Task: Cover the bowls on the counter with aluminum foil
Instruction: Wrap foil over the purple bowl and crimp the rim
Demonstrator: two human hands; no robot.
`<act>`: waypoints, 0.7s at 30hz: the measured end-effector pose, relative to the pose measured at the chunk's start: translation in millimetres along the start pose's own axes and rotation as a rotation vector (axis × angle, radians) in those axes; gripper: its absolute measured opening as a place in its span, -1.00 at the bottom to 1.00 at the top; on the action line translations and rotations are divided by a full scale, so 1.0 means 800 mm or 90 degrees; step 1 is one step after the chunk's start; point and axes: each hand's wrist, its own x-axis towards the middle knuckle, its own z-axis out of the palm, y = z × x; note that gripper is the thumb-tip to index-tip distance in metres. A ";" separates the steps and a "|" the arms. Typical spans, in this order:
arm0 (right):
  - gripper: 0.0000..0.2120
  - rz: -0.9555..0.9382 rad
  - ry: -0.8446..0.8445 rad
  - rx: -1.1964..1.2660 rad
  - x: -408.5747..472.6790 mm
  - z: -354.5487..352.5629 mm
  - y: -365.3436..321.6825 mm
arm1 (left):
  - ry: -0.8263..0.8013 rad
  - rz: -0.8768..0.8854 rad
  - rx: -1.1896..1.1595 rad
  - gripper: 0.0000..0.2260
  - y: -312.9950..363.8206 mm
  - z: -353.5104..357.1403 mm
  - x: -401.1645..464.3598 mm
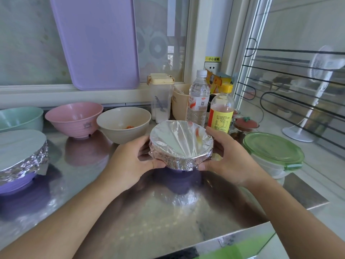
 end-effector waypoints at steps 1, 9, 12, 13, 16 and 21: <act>-0.10 -0.005 -0.029 0.016 -0.003 -0.002 -0.005 | -0.019 -0.013 -0.021 -0.32 -0.001 -0.002 0.000; -0.50 0.024 -0.065 0.235 -0.010 -0.005 -0.011 | -0.071 -0.060 -0.214 -0.02 -0.008 -0.016 0.006; -0.37 0.032 -0.046 0.239 -0.007 -0.004 0.002 | -0.078 -0.037 -0.201 -0.21 -0.004 -0.011 0.007; -0.34 0.029 -0.041 0.240 -0.006 -0.004 0.005 | -0.070 -0.033 -0.202 -0.25 -0.005 -0.010 0.007; -0.29 0.019 -0.032 0.232 -0.005 -0.003 0.009 | -0.055 -0.010 -0.212 -0.29 -0.004 -0.006 0.008; -0.24 0.000 -0.007 0.195 -0.003 0.005 0.010 | -0.034 0.009 -0.163 -0.28 -0.010 -0.005 0.008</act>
